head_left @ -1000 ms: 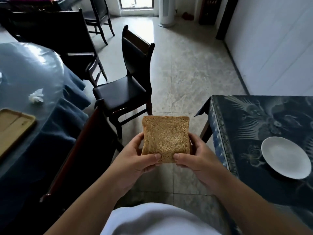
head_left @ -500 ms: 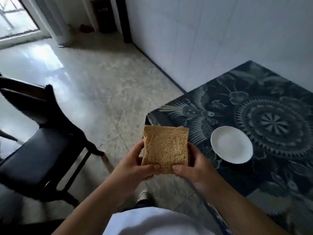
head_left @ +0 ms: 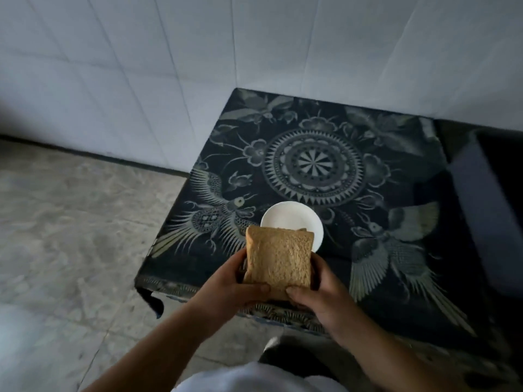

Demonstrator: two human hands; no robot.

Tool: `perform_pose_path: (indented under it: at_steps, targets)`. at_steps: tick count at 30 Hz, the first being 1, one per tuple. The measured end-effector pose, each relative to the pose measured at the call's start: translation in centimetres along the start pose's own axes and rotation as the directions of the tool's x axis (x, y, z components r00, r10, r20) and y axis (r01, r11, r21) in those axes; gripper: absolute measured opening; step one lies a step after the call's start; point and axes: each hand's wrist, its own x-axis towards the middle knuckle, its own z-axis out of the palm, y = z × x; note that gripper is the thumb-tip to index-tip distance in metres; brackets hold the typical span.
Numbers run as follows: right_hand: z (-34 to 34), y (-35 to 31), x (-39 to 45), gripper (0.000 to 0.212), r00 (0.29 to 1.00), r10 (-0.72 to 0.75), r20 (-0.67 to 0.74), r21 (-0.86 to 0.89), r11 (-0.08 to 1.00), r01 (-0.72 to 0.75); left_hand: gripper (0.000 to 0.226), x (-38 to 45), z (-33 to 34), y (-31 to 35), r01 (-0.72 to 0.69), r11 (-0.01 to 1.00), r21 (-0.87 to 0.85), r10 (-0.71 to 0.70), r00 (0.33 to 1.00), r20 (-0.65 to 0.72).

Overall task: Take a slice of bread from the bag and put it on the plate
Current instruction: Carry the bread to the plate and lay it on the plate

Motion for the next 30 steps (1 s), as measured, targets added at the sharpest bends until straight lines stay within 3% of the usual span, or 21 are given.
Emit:
perform_pose_path:
  at_steps: [9, 19, 30]
  targets:
    - [-4.5, 0.4, 5.7, 0.078, 0.995, 0.063, -0.080, 0.076, 0.995, -0.057, 0.081, 10.0, 0.4, -0.4, 0.134, 0.981, 0.139, -0.137, 0.991, 0.011]
    - [-7.8, 1.5, 13.6, 0.088, 0.974, 0.200, -0.103, -0.078, 0.975, -0.209, 0.099, 17.8, 0.1, 0.7, 0.200, 0.908, 0.367, -0.192, 0.980, -0.057]
    - [-8.4, 1.5, 19.6, 0.093, 0.954, 0.268, -0.137, -0.120, 0.951, -0.284, 0.073, 24.4, -1.8, 0.9, 0.238, 0.792, 0.562, -0.206, 0.971, -0.122]
